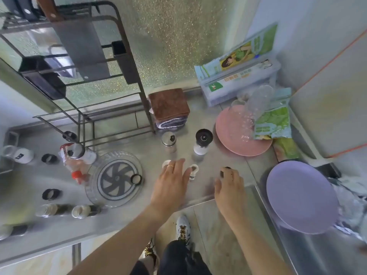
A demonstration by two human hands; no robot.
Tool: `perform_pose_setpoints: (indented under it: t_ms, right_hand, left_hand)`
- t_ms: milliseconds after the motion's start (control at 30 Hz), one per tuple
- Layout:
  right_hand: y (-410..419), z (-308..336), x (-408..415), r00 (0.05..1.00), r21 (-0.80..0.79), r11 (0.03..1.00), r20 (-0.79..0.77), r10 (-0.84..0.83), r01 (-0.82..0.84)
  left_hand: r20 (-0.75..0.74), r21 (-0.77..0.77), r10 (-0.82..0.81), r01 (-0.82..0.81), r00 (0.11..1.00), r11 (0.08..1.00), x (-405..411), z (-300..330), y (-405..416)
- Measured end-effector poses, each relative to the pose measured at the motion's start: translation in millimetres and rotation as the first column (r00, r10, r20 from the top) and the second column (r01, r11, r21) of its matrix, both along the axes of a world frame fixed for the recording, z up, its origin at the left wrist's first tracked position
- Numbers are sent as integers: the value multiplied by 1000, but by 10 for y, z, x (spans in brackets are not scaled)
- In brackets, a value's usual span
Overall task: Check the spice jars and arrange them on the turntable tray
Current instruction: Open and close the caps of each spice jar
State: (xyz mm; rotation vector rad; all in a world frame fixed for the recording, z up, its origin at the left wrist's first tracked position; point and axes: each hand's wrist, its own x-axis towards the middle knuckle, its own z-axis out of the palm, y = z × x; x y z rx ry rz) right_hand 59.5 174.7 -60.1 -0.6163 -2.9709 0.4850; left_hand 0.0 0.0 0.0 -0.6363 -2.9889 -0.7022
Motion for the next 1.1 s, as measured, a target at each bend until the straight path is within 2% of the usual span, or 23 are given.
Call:
perform_pose_setpoints:
  t_ms: [33, 67, 167, 300, 400, 467, 567, 667, 800, 967, 1100]
  right_hand:
    - [69, -69, -53, 1000, 12, 1000, 5, -4, 4]
    - [127, -126, -101, 1000, 52, 999, 9, -15, 14]
    - [280, -353, -232, 998, 145, 989, 70, 11, -21]
    - [390, -625, -288, 991, 129, 990, 129, 45, -62]
    - [422, -705, -309, 995, 6, 998, 66, 68, -68]
    - [413, -611, -342, 999, -191, 981, -33, 37, -42]
    - [325, -206, -398, 982, -518, 851, -189, -18, -84]
    - [141, 182, -421, 949, -703, 671, -316, 3, -236]
    - [-44, 263, -489, 942, -784, 557, -335, -7, -274]
    - [-107, 250, -488, 917, -759, 554, -397, 24, -343]
    - [-173, 321, -467, 874, -759, 482, -484, 31, -437]
  left_hand:
    - [15, 34, 26, -27, 1000, 999, -15, -55, 62]
    - [102, 61, 60, -66, 993, 996, -24, -79, 122]
    - [221, 66, 85, -102, 971, 993, -38, -329, 248]
    - [308, 32, 154, -172, 939, 985, -77, -533, 370]
    - [370, 78, 234, -281, 899, 957, -63, -645, 429]
    - [356, 124, 268, -329, 895, 936, -51, -726, 436]
    - [338, 180, 313, -388, 888, 904, -49, -849, 443]
    - [343, 242, 305, -397, 888, 885, -58, -895, 434]
    - [279, 359, 250, -342, 927, 869, -42, -863, 393]
    - [207, 481, 193, -272, 959, 833, -20, -694, 281]
    - [170, 575, 142, -215, 975, 789, 10, -556, 130]
